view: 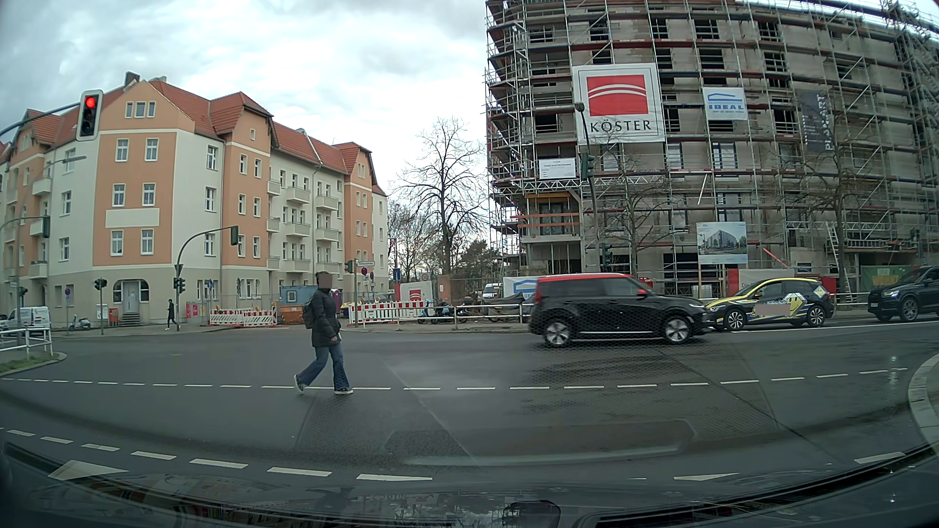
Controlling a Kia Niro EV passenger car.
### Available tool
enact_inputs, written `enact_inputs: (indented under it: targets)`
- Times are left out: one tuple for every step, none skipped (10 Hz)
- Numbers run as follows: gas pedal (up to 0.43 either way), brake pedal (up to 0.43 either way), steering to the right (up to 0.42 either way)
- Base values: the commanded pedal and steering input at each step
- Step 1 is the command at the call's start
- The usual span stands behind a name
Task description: Follow the waypoints while adhering to traffic rules and regulations
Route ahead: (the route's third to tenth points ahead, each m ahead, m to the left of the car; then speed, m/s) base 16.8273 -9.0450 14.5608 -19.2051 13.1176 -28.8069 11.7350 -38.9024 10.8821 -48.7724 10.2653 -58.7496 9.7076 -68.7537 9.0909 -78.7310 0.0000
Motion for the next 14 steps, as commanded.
enact_inputs:
  targets:
    - [0.000, 0.421, 0.108]
    - [0.000, 0.421, 0.108]
    - [0.000, 0.421, 0.108]
    - [0.000, 0.421, 0.108]
    - [0.000, 0.421, 0.108]
    - [0.000, 0.421, 0.108]
    - [0.000, 0.421, 0.108]
    - [0.000, 0.421, 0.108]
    - [0.000, 0.421, 0.108]
    - [0.000, 0.421, 0.108]
    - [0.000, 0.421, 0.108]
    - [0.000, 0.421, 0.108]
    - [0.000, 0.421, 0.108]
    - [0.000, 0.421, 0.108]
